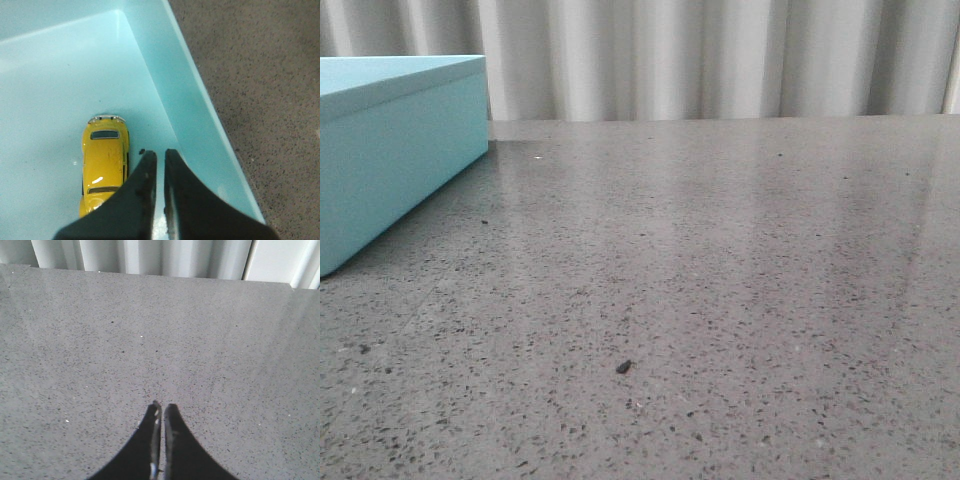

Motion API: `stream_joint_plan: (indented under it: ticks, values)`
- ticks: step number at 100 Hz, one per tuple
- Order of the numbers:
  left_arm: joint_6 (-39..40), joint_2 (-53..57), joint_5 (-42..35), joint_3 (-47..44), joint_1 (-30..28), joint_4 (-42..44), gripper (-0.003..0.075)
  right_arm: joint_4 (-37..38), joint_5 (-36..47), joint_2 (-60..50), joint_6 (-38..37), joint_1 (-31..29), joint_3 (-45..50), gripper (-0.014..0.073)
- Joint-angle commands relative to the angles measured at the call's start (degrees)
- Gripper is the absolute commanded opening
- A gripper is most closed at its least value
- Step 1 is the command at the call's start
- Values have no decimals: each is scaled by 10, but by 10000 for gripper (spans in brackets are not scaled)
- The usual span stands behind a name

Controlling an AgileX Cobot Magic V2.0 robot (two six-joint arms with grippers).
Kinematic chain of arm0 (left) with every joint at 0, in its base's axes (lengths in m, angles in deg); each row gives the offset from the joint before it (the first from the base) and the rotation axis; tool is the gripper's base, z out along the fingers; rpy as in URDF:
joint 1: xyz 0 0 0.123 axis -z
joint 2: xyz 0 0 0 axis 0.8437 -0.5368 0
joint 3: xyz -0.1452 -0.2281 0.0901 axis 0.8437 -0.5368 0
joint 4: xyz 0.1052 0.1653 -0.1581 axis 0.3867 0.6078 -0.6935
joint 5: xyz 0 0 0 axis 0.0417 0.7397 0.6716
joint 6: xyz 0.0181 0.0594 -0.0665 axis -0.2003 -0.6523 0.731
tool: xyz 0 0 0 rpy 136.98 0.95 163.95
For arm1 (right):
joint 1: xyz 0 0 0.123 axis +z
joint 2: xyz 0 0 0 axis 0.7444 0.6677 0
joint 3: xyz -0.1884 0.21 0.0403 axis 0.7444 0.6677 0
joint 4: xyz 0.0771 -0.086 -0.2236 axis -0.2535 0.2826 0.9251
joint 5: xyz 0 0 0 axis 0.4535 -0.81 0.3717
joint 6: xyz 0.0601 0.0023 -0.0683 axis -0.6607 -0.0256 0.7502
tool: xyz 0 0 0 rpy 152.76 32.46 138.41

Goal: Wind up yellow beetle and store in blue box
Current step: 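Open the left gripper to release the beetle in the box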

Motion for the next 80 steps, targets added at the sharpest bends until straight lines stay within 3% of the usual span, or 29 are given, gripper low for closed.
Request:
stream_joint_plan:
  ticks: [1, 31, 54, 80]
  values:
    - [3, 48, -33, 17, 0, -27, -21, 32, 97, -29, 6, 0, 40, -61]
    - [-21, 186, -157, -89, 0, -43, -21, 56, 258, -105, -4, 0, 216, -61]
    - [-30, 337, -331, -280, 0, -43, -21, 56, 380, -114, -4, 0, 268, -61]
    - [-30, 534, -518, -508, 0, -69, -21, 39, 403, -114, -5, 0, 274, -61]
